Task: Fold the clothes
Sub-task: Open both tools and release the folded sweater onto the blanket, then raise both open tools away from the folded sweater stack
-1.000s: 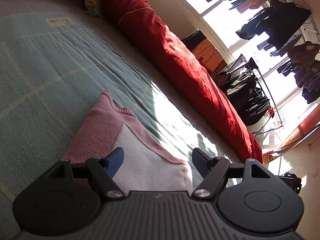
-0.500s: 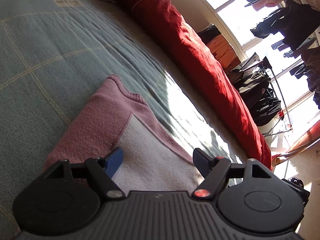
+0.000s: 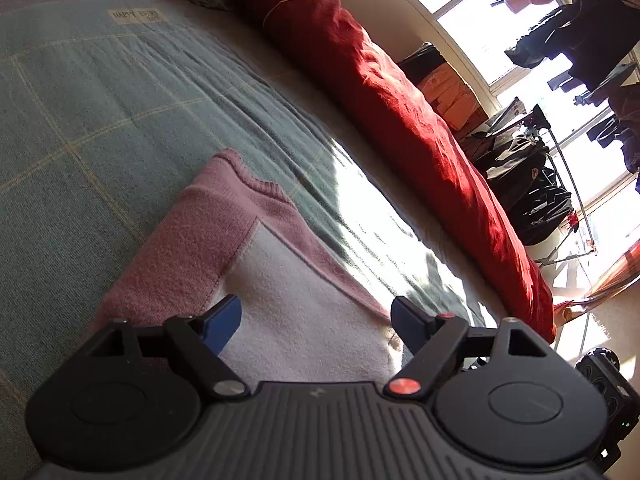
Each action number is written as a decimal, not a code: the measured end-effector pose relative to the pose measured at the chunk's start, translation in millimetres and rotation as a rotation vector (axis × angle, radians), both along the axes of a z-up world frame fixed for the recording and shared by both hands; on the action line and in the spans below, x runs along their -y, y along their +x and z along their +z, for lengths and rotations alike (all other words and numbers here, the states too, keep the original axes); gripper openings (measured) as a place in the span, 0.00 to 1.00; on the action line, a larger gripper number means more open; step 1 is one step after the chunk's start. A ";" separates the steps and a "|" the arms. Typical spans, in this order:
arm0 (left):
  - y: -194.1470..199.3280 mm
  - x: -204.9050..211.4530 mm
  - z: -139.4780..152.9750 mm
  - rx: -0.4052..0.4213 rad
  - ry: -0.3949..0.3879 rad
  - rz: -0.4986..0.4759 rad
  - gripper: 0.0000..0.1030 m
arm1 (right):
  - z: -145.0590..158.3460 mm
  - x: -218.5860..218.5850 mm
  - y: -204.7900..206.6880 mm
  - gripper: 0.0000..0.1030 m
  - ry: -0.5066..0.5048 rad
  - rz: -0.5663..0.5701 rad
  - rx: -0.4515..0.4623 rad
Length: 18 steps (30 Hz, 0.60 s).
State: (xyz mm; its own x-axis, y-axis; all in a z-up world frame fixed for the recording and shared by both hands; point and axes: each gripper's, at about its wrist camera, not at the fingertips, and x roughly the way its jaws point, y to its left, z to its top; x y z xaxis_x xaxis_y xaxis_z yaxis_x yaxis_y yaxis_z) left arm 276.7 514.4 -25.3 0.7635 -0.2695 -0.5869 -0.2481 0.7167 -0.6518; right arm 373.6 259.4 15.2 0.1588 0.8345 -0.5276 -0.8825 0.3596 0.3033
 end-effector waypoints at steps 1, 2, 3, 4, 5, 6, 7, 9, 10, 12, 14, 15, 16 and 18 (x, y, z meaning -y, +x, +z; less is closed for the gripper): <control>-5.4 1.6 2.4 0.003 0.003 -0.004 0.80 | 3.8 -7.6 -9.4 0.60 -0.002 0.035 0.027; -10.7 3.2 4.8 0.005 0.005 -0.009 0.80 | 6.7 -15.3 -18.8 0.60 -0.008 0.066 0.056; -14.3 3.1 3.8 -0.001 0.005 -0.009 0.80 | 5.1 -23.5 -27.6 0.60 -0.029 0.086 0.090; -17.8 3.0 2.8 -0.006 0.004 -0.009 0.80 | -0.3 -31.0 -34.6 0.60 -0.069 0.106 0.114; -21.1 1.9 0.9 -0.015 0.009 -0.001 0.80 | -6.3 -36.8 -40.5 0.60 -0.107 0.123 0.135; -24.9 -0.5 -3.6 -0.028 0.008 0.006 0.80 | -14.7 -35.8 -42.0 0.60 -0.141 0.128 0.145; -29.0 -3.5 -8.0 -0.032 -0.003 0.010 0.80 | -23.0 -33.8 -42.9 0.60 -0.174 0.131 0.156; -37.5 -9.8 -17.5 -0.048 -0.014 0.024 0.80 | -34.6 -19.2 -39.7 0.60 -0.197 0.119 0.176; -42.7 -12.3 -19.5 -0.050 -0.015 0.035 0.80 | -34.5 -11.8 -36.9 0.60 -0.191 0.111 0.157; -54.9 -14.0 -18.3 -0.038 -0.010 0.056 0.80 | -29.3 -0.7 -33.7 0.61 -0.177 0.094 0.118; -70.0 -7.6 -8.0 0.005 0.011 0.044 0.80 | -17.8 6.8 -38.5 0.62 -0.167 0.085 0.120; -78.6 -2.8 -4.1 0.023 0.018 0.041 0.80 | -13.2 11.4 -43.1 0.62 -0.160 0.088 0.121; -87.1 2.0 -0.2 0.041 0.025 0.038 0.81 | -8.6 16.0 -47.6 0.64 -0.153 0.090 0.122; -106.5 11.9 1.6 0.068 0.034 0.045 0.82 | -2.3 26.6 -55.9 0.67 -0.138 0.093 0.111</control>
State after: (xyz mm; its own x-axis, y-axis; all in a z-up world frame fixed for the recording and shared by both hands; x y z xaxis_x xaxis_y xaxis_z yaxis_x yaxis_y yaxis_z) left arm 170.2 502.5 -23.7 0.8128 -0.2146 -0.5416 -0.2364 0.7281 -0.6434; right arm 317.7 232.8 12.9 0.1479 0.7695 -0.6213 -0.9391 0.3062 0.1557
